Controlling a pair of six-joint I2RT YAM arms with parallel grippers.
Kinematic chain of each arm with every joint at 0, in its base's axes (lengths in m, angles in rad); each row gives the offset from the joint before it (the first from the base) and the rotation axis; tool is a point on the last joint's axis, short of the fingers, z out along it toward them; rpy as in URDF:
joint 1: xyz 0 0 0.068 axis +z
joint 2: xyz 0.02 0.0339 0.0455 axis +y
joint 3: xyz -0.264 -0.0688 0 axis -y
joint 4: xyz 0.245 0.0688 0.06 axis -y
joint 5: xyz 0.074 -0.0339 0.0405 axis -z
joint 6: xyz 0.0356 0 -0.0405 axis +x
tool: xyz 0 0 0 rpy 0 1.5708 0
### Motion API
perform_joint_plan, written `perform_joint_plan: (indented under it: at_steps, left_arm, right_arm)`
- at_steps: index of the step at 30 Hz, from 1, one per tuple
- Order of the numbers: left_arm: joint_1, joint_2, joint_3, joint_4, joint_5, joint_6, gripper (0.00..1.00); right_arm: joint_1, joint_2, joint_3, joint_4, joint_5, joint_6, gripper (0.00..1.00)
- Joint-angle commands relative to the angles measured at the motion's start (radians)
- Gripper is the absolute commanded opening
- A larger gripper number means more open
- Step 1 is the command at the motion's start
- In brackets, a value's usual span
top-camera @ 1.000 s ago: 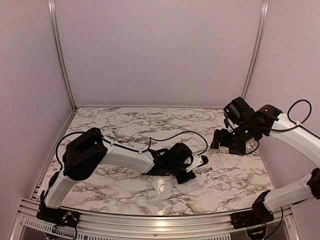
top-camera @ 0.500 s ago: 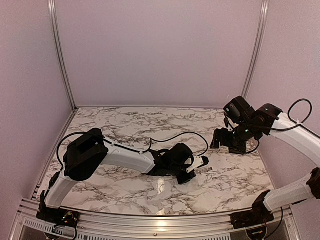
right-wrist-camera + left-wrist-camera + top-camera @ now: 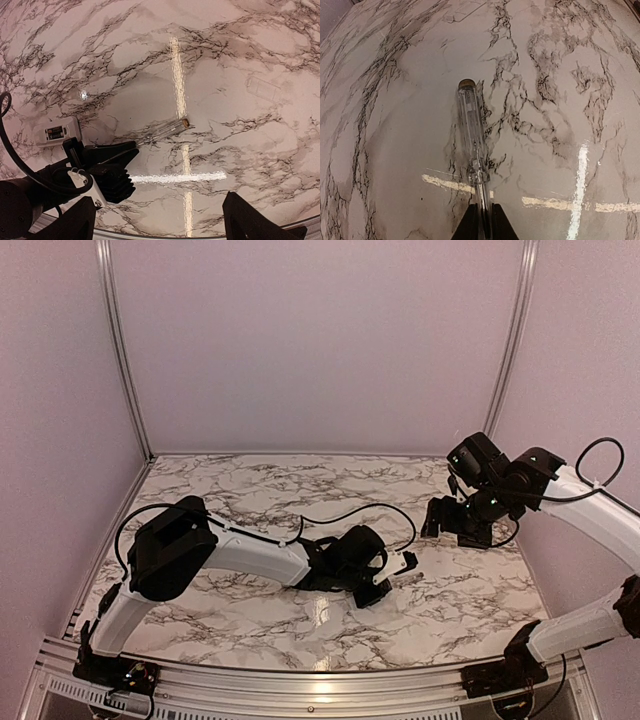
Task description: Unload the batteries from the remote control
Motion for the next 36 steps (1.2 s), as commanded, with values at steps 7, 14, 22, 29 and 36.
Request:
perform_joint_plan:
  at_steps: [7, 14, 22, 29, 36]
  left_arm:
    - [0.012, 0.043, 0.007, -0.061, 0.001, -0.015, 0.00]
    - [0.012, -0.011, -0.023, -0.034, 0.028, -0.020, 0.00]
    - [0.012, -0.111, -0.079, -0.010, 0.065, -0.043, 0.00]
    - [0.012, -0.179, -0.112, -0.012, 0.080, -0.048, 0.00]
    - [0.012, -0.256, -0.150, -0.035, 0.085, -0.050, 0.00]
  right_arm:
    - [0.008, 0.008, 0.035, 0.002, -0.007, -0.007, 0.87]
    - [0.008, 0.017, 0.053, 0.004, 0.007, 0.005, 0.87]
    - [0.008, 0.011, 0.078, 0.010, 0.031, 0.015, 0.87]
    - [0.008, 0.003, 0.089, 0.032, 0.031, 0.024, 0.87]
    - [0.005, 0.002, 0.097, 0.053, 0.018, 0.021, 0.87]
